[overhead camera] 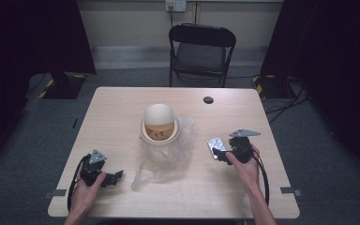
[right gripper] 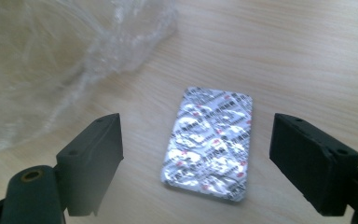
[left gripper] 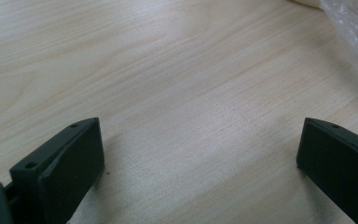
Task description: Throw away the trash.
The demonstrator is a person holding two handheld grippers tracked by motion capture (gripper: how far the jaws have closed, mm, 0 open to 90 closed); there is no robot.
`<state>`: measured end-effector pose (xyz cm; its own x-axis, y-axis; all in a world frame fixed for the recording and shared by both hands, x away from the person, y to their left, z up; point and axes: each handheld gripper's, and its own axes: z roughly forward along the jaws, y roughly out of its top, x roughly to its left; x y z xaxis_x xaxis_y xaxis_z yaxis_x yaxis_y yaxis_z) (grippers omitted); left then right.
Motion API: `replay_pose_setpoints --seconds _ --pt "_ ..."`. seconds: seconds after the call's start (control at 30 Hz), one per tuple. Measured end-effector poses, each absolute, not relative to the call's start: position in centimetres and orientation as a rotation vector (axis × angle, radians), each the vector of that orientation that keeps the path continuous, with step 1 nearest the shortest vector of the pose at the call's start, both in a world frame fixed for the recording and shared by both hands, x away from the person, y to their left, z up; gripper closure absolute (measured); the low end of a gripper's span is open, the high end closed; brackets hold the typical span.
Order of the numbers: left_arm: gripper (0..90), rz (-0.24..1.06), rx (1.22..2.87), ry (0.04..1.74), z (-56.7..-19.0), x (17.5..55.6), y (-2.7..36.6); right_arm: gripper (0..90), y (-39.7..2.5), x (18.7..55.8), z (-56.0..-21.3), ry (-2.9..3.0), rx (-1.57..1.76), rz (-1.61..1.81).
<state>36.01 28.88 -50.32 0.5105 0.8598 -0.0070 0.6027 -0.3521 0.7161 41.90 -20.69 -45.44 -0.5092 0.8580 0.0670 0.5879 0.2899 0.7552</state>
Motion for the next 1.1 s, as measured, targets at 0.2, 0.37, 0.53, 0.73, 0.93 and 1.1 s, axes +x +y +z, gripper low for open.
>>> replay_pose_setpoints --seconds 0.2,0.37,0.53,0.73,0.93,1.1 --pt "0.2 0.493 2.084 1.19 -50.3 36.0 28.9 14.7 -21.4 42.1 -47.0 2.192 1.352 1.055" --pt "0.2 0.493 2.083 1.19 -50.3 36.0 28.9 14.9 -21.0 42.0 -47.5 2.195 1.328 1.039" --pt "0.2 0.493 2.084 1.19 -50.3 36.0 28.9 15.6 -20.7 42.0 -48.5 2.212 1.353 1.04" --pt "0.3 0.494 2.082 1.191 -50.3 36.0 28.9 17.7 -20.3 42.3 -49.4 2.234 1.349 1.007" --pt "0.2 0.495 2.085 1.191 -50.3 36.0 28.9 16.8 -19.6 42.2 -49.9 2.2 1.307 0.966" --pt "0.2 0.495 2.085 1.191 -50.3 36.0 28.9 22.8 -19.5 42.2 -49.8 2.184 1.316 0.944"
